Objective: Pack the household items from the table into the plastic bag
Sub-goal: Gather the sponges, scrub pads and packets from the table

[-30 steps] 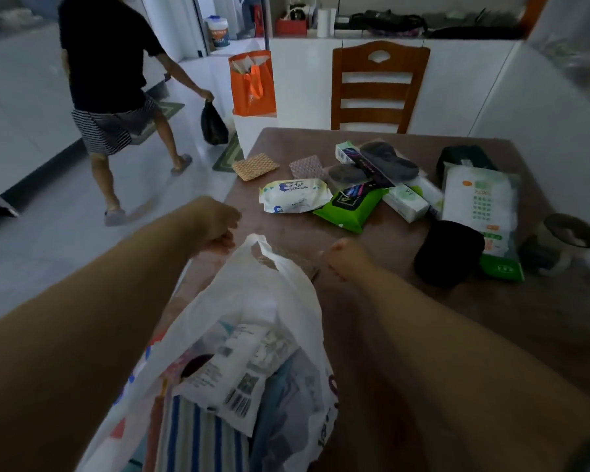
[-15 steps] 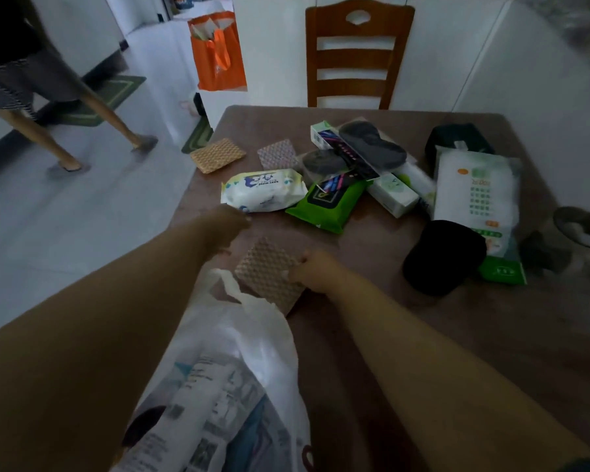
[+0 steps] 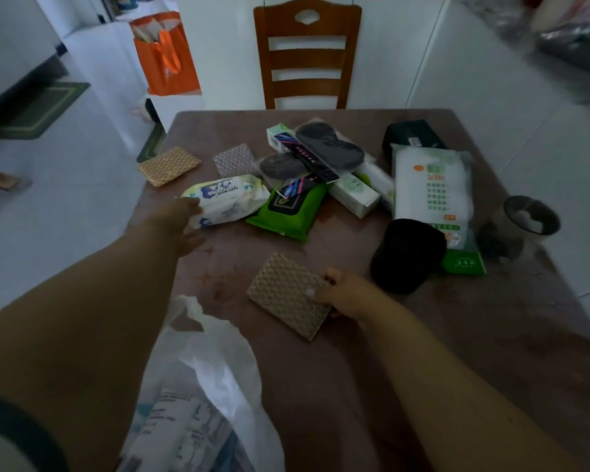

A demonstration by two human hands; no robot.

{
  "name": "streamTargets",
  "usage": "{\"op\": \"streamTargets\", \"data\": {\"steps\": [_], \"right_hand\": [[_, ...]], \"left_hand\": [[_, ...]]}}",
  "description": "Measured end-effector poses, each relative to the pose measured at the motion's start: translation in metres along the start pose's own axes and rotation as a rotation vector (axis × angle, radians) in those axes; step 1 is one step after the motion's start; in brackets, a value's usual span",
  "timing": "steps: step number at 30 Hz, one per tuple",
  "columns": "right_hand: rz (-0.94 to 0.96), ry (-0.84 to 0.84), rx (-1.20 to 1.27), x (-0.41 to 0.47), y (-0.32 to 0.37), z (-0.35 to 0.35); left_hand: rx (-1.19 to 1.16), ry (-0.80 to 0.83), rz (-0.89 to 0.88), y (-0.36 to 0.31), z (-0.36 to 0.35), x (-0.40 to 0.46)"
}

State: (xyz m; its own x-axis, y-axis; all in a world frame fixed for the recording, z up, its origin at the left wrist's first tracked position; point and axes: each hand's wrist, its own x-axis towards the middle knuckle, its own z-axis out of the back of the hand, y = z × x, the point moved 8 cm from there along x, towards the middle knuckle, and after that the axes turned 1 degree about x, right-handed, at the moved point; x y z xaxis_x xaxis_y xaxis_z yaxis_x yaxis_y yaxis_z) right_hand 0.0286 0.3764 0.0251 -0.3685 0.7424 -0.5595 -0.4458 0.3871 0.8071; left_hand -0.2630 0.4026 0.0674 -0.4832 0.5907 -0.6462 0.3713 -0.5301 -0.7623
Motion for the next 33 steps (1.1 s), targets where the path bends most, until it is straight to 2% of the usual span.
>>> {"op": "streamTargets", "data": {"steps": [8,11,13,18,21,23,26,30,33], "right_hand": [[-0.021,-0.033,0.118,-0.001,-0.010,-0.001],[-0.041,-0.048,0.190,-0.003,-0.007,-0.001],[-0.039,-0.039,0.277,-0.007,-0.001,-0.002],[0.105,-0.073,0.558,-0.036,0.037,0.017],[0.241,-0.094,0.700,-0.062,0.067,0.039],[0.326,-0.019,0.803,-0.085,0.085,0.050],[0.473,0.168,0.855,-0.128,0.108,0.058],[0.405,0.223,0.718,-0.155,0.091,0.049],[0.311,0.308,0.744,-0.173,0.074,0.028]], "left_hand": [[-0.013,0.018,-0.098,-0.006,-0.004,0.009],[-0.003,-0.028,-0.213,-0.021,0.006,0.003],[0.004,0.002,-0.308,-0.038,0.008,-0.008],[-0.044,0.206,-0.366,-0.073,-0.015,-0.081],[0.067,0.469,-0.308,-0.079,-0.040,-0.140],[0.177,0.623,-0.318,-0.078,-0.056,-0.179],[0.239,0.675,-0.342,-0.071,-0.068,-0.221],[0.192,0.756,-0.291,-0.041,-0.072,-0.253],[0.118,0.797,-0.235,-0.017,-0.065,-0.268]]}}
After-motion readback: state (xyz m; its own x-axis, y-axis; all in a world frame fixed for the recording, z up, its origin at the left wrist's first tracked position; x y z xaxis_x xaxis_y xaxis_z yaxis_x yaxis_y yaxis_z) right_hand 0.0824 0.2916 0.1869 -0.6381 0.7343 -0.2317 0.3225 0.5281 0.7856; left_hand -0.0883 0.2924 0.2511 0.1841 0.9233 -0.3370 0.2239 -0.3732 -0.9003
